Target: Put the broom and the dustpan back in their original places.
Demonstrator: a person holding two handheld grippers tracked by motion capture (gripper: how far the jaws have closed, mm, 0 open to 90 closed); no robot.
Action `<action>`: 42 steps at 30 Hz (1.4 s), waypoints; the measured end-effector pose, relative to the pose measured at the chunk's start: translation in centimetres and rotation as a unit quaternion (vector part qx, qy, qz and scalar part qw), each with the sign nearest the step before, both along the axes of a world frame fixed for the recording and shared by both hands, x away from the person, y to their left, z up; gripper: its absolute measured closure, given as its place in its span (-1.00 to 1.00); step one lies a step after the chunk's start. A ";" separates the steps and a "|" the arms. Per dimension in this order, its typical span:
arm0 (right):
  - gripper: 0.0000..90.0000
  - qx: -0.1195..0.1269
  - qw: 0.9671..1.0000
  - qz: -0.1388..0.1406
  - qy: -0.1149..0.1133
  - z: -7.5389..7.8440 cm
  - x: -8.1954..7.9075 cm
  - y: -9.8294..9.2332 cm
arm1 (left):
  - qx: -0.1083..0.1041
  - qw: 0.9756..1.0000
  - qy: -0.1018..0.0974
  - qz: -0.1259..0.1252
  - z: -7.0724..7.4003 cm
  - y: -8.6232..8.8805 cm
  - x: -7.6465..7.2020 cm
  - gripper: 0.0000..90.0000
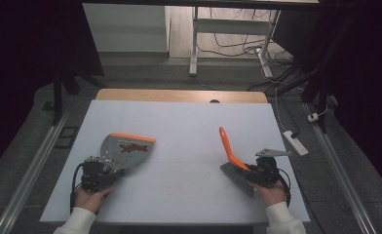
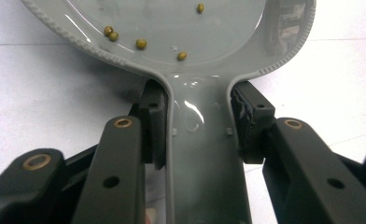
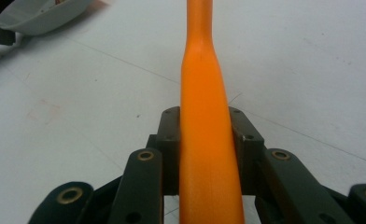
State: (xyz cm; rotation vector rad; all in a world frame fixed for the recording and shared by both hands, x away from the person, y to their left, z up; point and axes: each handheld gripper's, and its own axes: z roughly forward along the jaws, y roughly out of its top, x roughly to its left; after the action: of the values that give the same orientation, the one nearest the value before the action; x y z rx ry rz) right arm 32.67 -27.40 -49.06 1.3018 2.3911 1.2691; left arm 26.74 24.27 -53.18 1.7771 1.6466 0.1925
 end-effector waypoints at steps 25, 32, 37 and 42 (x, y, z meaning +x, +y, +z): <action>0.09 -0.047 0.998 -0.034 0.025 -1.7 2.6 -1.6 | 0.006 1.000 0.009 -0.015 -0.3 -0.5 0.2 0.16; 0.01 -0.048 0.997 -0.042 0.039 -2.0 3.0 -1.7 | 0.020 1.000 -0.004 -0.023 0.3 -0.2 -0.2 0.03; -0.08 -0.060 0.996 -0.052 0.040 -2.1 3.0 -1.7 | 0.042 0.999 -0.017 -0.023 1.0 0.1 -0.7 -0.04; -0.09 -0.070 0.995 -0.062 0.018 -1.7 2.8 -1.8 | 0.059 0.997 -0.024 -0.032 1.5 0.2 -1.1 -0.06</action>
State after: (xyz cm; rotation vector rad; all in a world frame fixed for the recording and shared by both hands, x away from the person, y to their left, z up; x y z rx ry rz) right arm 35.49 -29.17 -50.78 1.4182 2.3338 1.0343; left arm 25.64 24.50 -51.72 1.8953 1.5715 0.3072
